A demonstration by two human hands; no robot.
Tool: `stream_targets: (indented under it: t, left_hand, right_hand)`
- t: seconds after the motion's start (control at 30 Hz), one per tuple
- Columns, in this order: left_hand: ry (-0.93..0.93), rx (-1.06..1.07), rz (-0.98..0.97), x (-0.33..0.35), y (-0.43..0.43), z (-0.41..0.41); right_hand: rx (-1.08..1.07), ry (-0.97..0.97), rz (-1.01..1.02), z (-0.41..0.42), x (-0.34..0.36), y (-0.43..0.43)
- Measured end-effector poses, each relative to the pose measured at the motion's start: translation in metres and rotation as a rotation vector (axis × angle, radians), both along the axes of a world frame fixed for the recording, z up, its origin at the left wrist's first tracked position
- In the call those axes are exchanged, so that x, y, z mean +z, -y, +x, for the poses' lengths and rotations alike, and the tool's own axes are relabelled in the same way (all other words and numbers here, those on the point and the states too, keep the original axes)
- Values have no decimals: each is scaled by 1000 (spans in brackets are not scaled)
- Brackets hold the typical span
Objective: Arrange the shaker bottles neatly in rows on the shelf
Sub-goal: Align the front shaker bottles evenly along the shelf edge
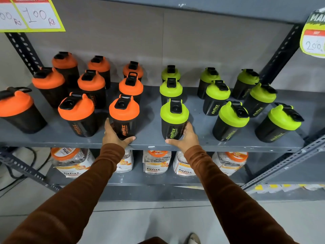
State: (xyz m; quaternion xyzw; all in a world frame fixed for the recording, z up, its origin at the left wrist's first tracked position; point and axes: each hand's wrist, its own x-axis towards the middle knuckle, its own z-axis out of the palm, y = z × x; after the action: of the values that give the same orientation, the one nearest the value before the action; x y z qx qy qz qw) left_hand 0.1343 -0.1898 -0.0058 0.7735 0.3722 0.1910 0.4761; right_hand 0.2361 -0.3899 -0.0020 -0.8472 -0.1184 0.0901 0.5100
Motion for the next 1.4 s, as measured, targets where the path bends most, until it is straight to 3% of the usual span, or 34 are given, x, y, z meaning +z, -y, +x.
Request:
stream_targets:
  t: [0.2, 0.5, 0.9, 1.2, 1.33, 1.4]
  left_hand:
    - [-11, -72, -44, -12, -19, 2]
    - [13, -50, 43, -18, -16, 8]
    - [59, -76, 3, -22, -21, 6]
    - [97, -105, -4, -25, -22, 4]
    - [112, -53, -13, -24, -22, 2]
    - [134, -35, -21, -23, -20, -3]
  right_hand:
    - [64, -22, 9, 4, 1, 5]
    - [32, -26, -24, 5, -1, 1]
    - [-6, 5, -23, 1, -2, -1]
    - [-77, -87, 82, -11, -7, 1]
    - [-230, 214, 57, -54, 1, -6]
    - [-146, 376, 88, -76, 0, -18]
